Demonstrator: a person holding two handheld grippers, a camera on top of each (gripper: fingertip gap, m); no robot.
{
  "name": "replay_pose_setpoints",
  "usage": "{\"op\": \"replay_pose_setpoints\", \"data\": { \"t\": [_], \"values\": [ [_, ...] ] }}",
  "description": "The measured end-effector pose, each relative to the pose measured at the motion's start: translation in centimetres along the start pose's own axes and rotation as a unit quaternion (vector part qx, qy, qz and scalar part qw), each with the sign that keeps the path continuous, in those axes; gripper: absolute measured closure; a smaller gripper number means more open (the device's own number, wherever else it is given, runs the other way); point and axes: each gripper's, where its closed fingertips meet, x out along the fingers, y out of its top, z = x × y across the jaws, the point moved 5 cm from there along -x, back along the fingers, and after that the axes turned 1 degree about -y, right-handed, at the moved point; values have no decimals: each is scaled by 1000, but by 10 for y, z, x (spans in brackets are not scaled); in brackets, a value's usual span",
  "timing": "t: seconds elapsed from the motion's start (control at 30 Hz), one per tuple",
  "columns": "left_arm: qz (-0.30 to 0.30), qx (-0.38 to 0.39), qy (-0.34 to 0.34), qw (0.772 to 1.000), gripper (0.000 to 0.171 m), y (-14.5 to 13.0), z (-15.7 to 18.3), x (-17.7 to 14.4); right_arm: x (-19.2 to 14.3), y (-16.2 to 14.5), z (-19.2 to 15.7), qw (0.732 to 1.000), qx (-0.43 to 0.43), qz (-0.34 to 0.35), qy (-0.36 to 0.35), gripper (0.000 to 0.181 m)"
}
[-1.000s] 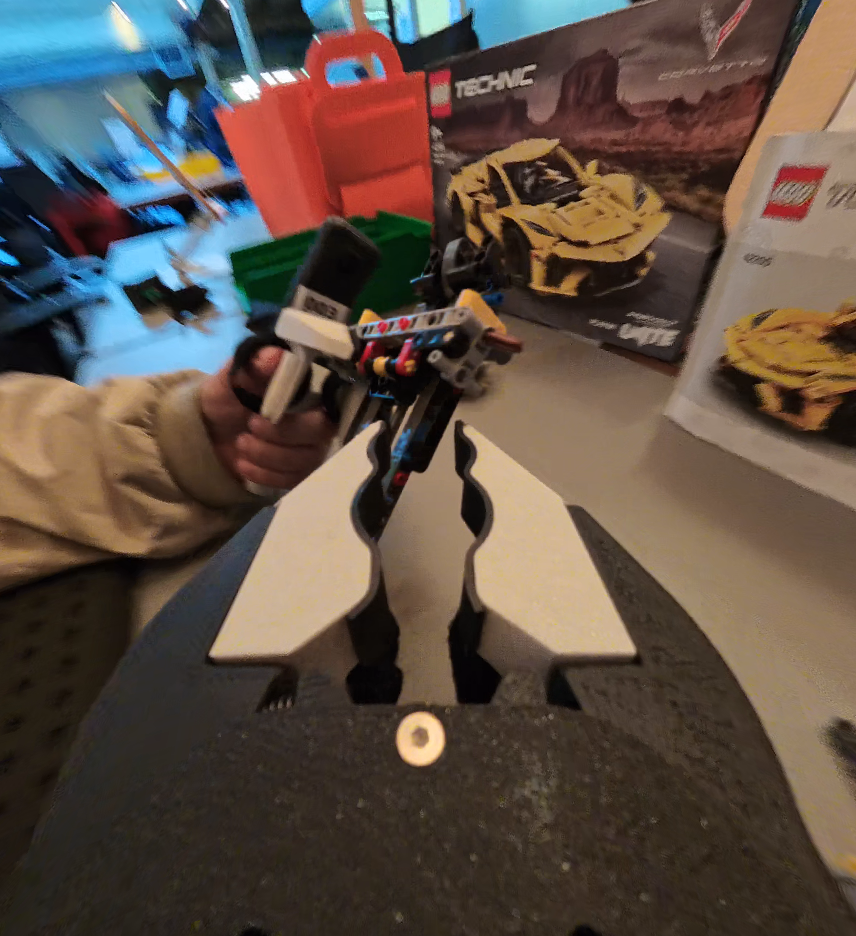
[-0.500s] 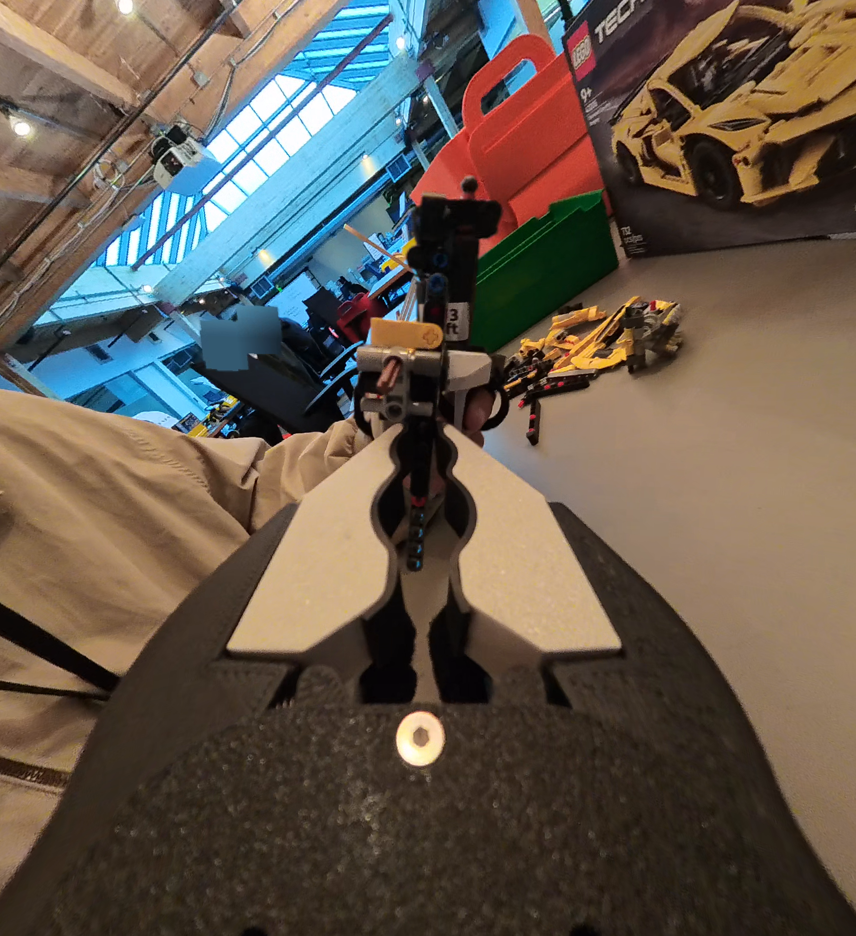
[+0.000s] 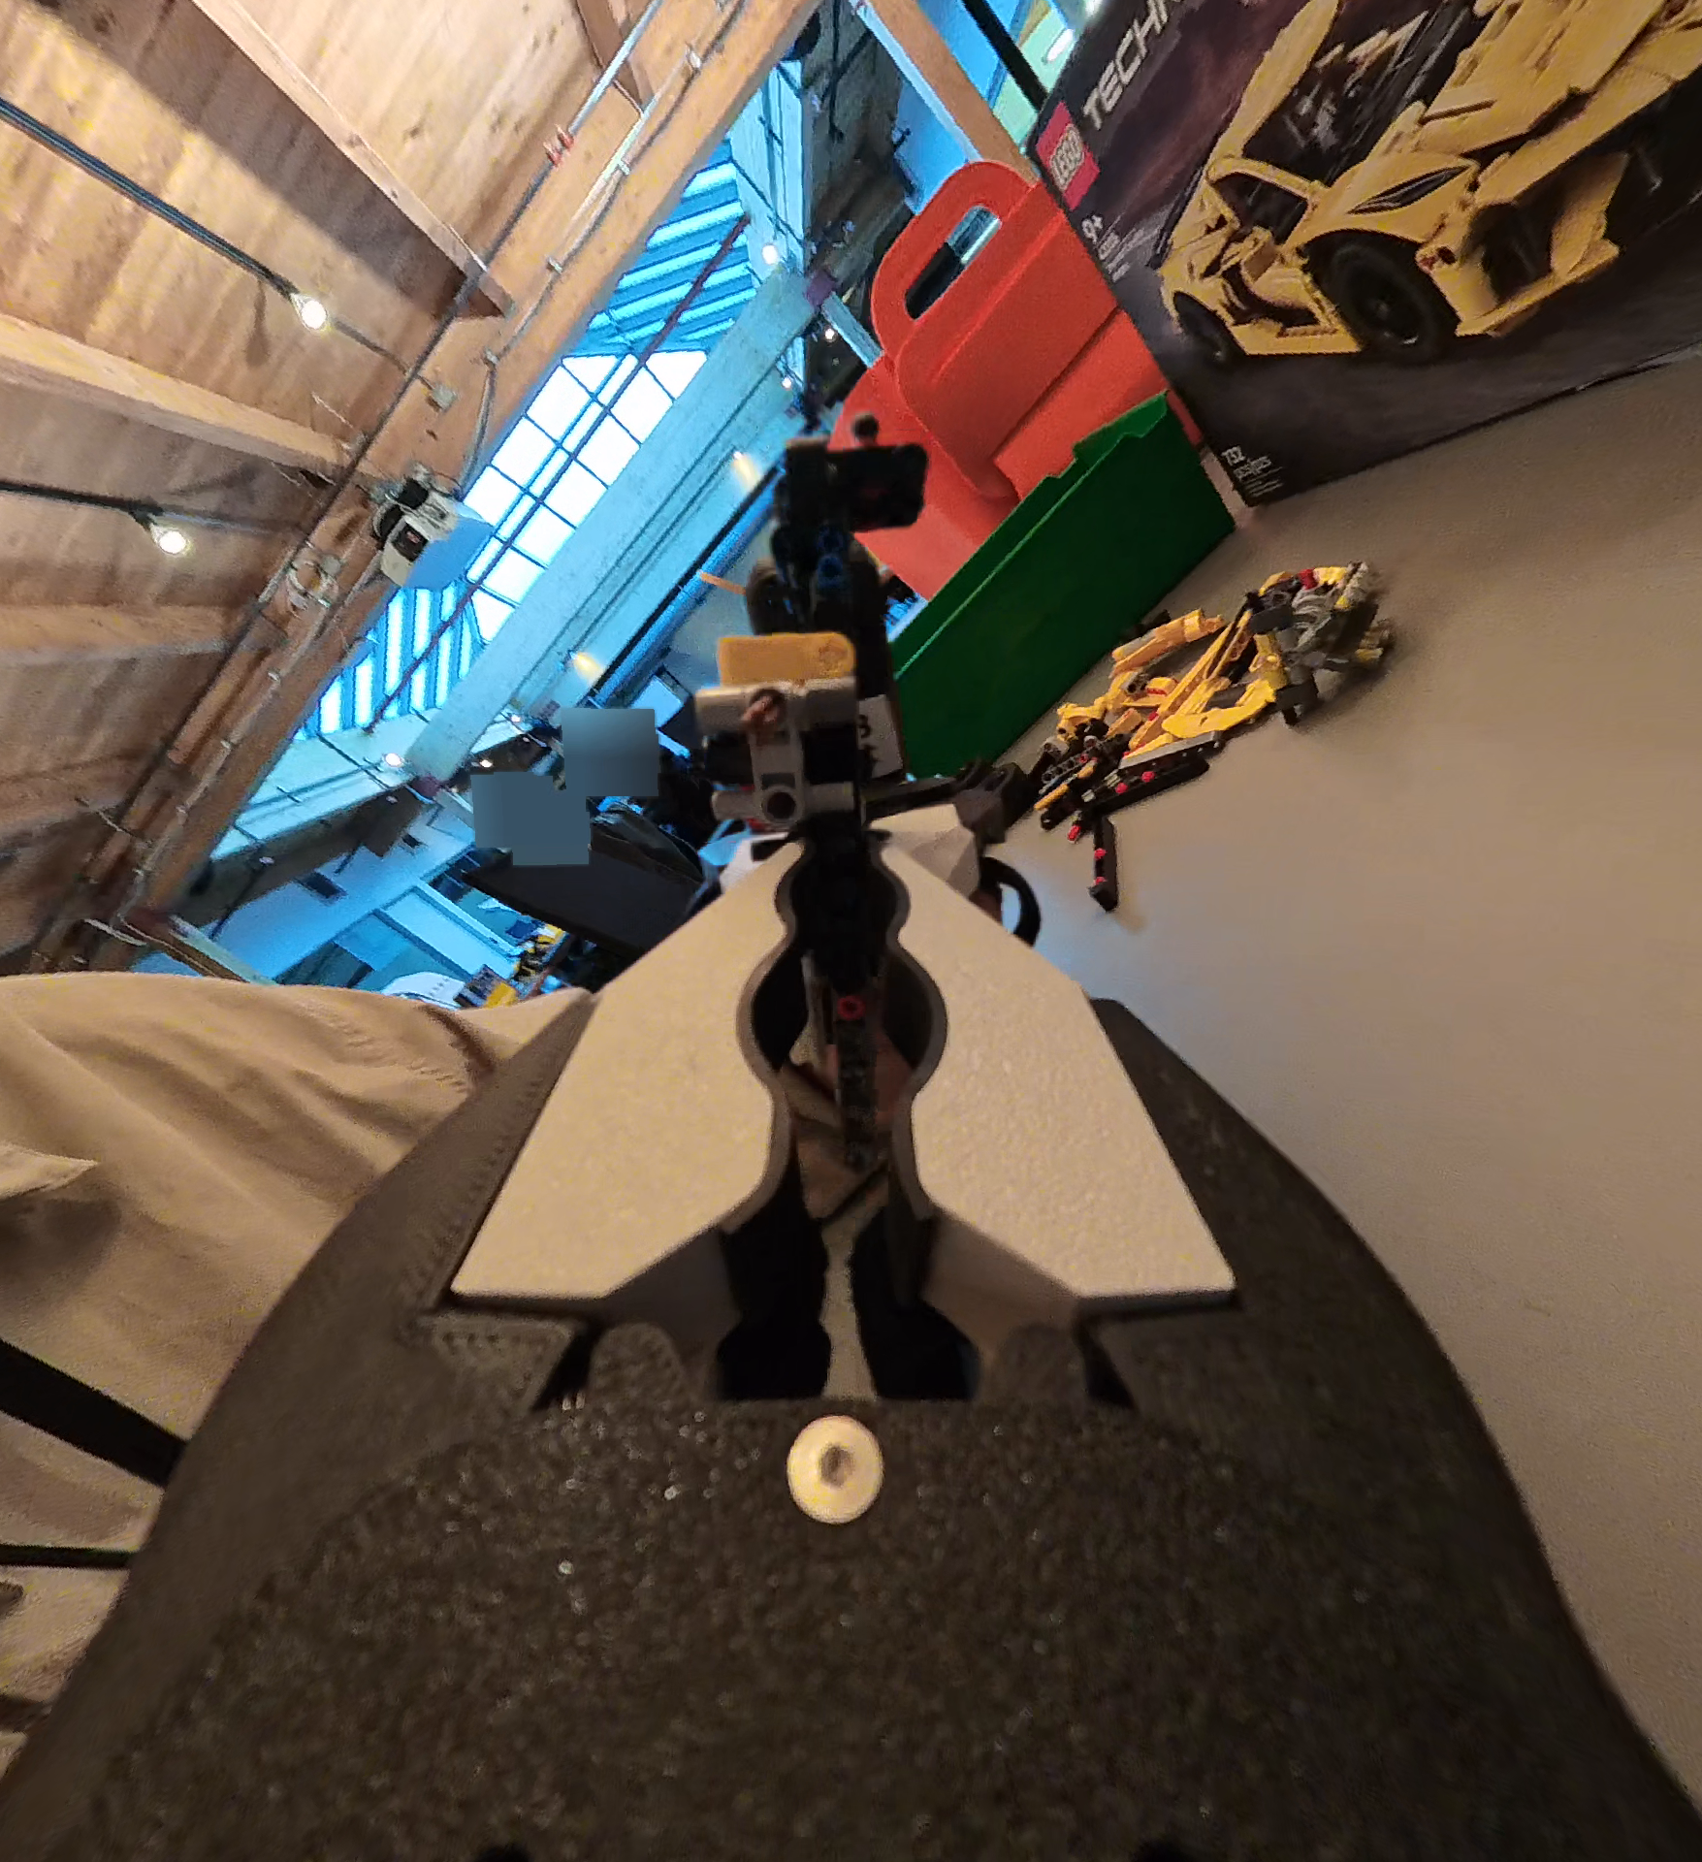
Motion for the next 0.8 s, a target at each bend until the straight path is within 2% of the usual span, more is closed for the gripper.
{"op": "replay_pose_setpoints", "data": {
  "t": [0.2, 0.43, 0.53, 0.6, 0.8],
  "values": [
    [3, -25, -27, 999, 164, 0, 3, -1, -1, 0, -5, 999, -31, -9, 9, 175],
    [6, -24, -14, 1000, 163, 0, 1, -2, -5, -1, -1, 1000, -19, -23, 6, 175],
    [28, -11, -7, 1000, 165, 3, 4, -3, -5, 2, -4, 999, -28, -15, 11, 175],
    [46, 3, 3, 999, 164, 6, 7, -3, -6, 4, -5, 999, -1, -5, 36, 175],
    [65, -20, 8, 998, 166, 9, 7, -3, -8, 5, -4, 999, 2, 4, 34, 176]
  ]
}}
